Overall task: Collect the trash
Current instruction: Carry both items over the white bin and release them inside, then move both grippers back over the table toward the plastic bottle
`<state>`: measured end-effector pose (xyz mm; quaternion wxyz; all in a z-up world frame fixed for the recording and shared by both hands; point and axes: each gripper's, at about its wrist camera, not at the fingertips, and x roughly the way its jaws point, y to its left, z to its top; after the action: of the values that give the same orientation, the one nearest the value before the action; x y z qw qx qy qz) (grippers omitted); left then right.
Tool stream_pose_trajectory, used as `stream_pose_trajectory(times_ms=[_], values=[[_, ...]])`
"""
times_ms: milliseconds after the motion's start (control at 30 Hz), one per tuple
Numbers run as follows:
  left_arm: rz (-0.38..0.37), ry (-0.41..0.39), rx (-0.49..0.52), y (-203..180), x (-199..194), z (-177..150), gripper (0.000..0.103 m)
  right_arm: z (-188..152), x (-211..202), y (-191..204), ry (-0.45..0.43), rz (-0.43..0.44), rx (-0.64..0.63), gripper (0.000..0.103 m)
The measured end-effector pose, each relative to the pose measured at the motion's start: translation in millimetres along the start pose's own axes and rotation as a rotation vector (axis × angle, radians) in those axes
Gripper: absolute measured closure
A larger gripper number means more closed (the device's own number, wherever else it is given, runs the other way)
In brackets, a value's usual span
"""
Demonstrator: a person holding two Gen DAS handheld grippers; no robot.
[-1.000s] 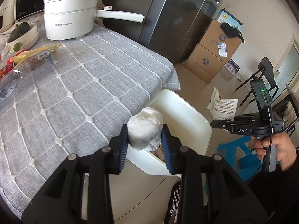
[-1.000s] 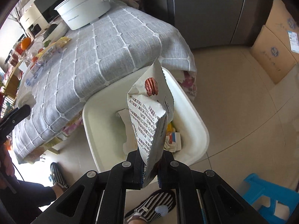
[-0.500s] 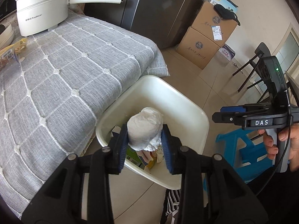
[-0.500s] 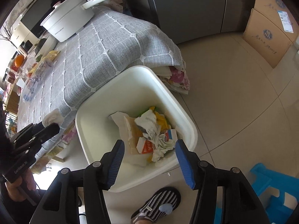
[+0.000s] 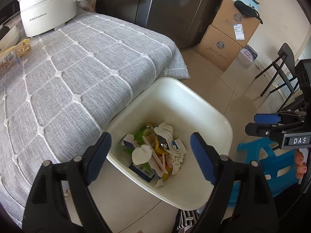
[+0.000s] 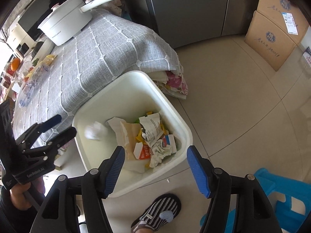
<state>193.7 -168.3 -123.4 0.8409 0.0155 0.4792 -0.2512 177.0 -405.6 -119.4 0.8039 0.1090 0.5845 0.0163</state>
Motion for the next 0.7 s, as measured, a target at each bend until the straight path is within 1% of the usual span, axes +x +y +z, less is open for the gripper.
stream_pose_trajectory(times_ms=[67,167,267,367,467,533,600,700], values=[[0.027,0.004,-0.01,6,-4,0,0.004,1,0,2,0.002,-0.004,-0.005,0.034],[0.053,-0.01,-0.011,13,-13,0,0.001,2,0,5,0.003,-0.011,-0.012,0.034],[0.076,-0.032,-0.028,24,-27,-2,0.001,4,-1,9,-0.003,-0.021,-0.021,0.033],[0.118,-0.06,-0.04,36,-43,-2,0.001,7,-3,16,-0.012,-0.028,-0.034,0.032],[0.132,-0.088,-0.056,50,-58,-2,0.001,10,-5,26,-0.021,-0.024,-0.05,0.031],[0.155,-0.103,-0.06,60,-69,-4,0.001,13,-5,34,-0.024,-0.02,-0.056,0.031],[0.174,-0.102,-0.062,68,-77,-6,0.001,15,-5,44,-0.027,-0.017,-0.067,0.03],[0.178,-0.073,-0.083,81,-85,-9,0.001,19,-5,62,-0.032,-0.014,-0.087,0.03]])
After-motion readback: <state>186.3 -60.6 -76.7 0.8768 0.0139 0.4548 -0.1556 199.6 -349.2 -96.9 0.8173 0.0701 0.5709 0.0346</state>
